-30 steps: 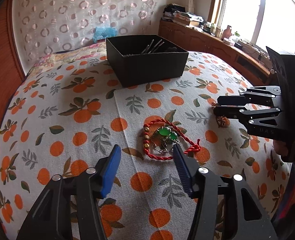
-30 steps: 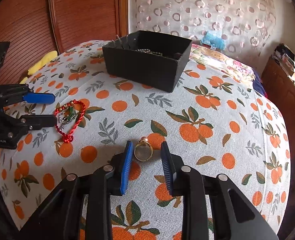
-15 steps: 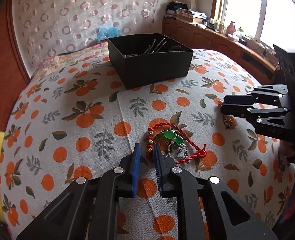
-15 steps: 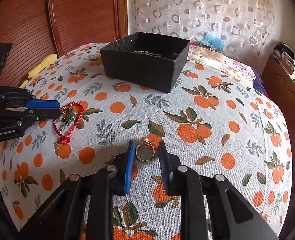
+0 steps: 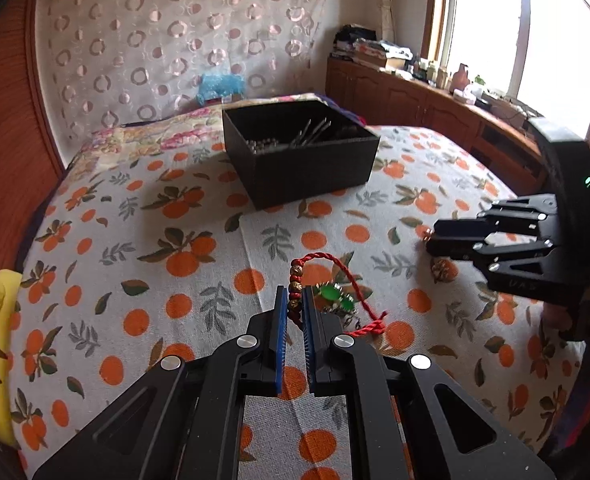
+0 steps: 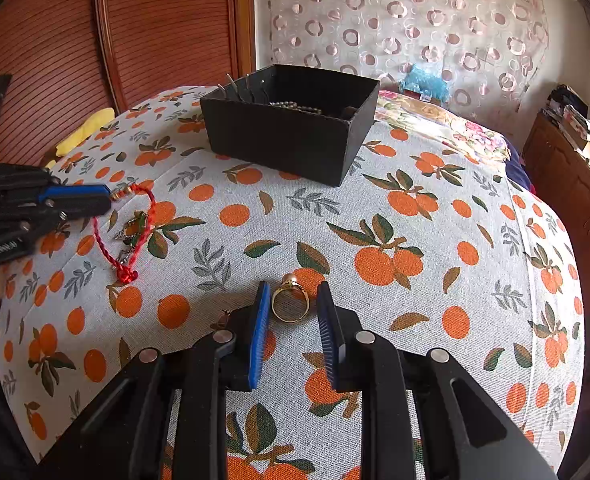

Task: Organize jewelry
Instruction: 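Grasp the red cord with green pendant with the left gripper while the right grasps the gold ring, then carry the red cord and gold ring into the black box and open both grippers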

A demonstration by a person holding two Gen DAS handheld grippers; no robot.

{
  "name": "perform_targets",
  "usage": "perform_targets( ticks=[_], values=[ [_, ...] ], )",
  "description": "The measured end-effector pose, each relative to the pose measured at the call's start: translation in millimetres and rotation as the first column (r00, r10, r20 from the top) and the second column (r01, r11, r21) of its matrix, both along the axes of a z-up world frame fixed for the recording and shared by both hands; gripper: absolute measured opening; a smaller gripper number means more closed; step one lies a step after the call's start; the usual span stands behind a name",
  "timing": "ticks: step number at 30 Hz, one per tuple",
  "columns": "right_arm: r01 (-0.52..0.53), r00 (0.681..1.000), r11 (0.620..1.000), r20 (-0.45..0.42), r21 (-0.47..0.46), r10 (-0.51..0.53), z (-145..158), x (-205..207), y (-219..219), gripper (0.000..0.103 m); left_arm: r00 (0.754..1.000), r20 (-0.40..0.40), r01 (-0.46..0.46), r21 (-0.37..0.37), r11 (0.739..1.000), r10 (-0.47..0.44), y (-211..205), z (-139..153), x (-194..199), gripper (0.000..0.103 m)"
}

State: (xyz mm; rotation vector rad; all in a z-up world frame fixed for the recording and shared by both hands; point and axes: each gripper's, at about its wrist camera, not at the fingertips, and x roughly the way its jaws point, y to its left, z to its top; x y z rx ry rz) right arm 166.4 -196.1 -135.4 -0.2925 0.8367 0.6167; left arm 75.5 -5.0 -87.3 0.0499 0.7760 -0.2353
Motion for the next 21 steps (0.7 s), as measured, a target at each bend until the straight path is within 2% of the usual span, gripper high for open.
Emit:
perform_targets(
  ticks=[7, 9, 15, 21],
  values=[
    [-0.001, 1.000, 1.000, 0.004, -0.005, 0.001, 0, 0, 0, 0.025, 0.997, 0.077, 0.005, -0.033, 0.999, -0.002, -5, 25, -11, 0.006],
    [-0.004, 1.000, 1.000, 0.012, -0.014, 0.005, 1, -1, 2, 0.022, 0.996, 0.093, 0.006, -0.037, 0.999, -0.003, -6, 30, -12, 0.006],
    [-0.013, 1.000, 1.000, 0.020, -0.011, 0.013, 3, -2, 5, 0.022, 0.994, 0.109, 0.015, -0.032, 0.999, -0.011, -9, 37, -7, 0.006],
    [-0.023, 0.999, 0.999, 0.044, 0.029, 0.022, 18, 2, 4, 0.022, 0.992, 0.122, 0.018, -0.024, 1.000, -0.015, -12, 43, 10, 0.006]
  ],
)
